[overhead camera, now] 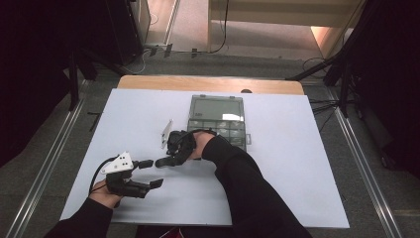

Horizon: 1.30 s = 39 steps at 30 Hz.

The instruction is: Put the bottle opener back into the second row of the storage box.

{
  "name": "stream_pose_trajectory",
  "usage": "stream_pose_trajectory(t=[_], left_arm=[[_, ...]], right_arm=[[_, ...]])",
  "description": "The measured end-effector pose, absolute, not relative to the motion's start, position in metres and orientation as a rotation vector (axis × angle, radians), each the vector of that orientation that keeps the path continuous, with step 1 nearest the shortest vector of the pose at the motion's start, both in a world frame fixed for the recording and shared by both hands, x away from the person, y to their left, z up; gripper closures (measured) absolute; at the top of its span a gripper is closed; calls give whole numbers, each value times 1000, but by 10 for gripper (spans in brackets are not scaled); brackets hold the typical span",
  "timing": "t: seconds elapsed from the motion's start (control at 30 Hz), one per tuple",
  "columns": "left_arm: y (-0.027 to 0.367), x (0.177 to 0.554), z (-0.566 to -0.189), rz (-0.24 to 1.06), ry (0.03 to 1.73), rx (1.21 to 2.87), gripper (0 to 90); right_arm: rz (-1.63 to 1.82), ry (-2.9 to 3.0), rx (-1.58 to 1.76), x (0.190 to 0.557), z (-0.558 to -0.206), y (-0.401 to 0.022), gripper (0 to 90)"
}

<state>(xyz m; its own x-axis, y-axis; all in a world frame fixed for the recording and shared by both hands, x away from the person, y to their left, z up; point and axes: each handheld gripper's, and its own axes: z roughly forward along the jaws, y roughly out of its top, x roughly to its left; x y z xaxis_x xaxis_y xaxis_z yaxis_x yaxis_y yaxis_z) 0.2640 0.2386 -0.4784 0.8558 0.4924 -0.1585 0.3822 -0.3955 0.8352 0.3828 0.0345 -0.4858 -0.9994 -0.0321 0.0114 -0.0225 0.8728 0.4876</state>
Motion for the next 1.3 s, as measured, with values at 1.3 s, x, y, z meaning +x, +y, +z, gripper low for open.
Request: stream_pose_trajectory(t=[1.3], left_arm=[[239, 264, -478, 138, 635, 2027, 211]], right_arm=[[-782, -2939, -207, 384, -471, 40, 667]])
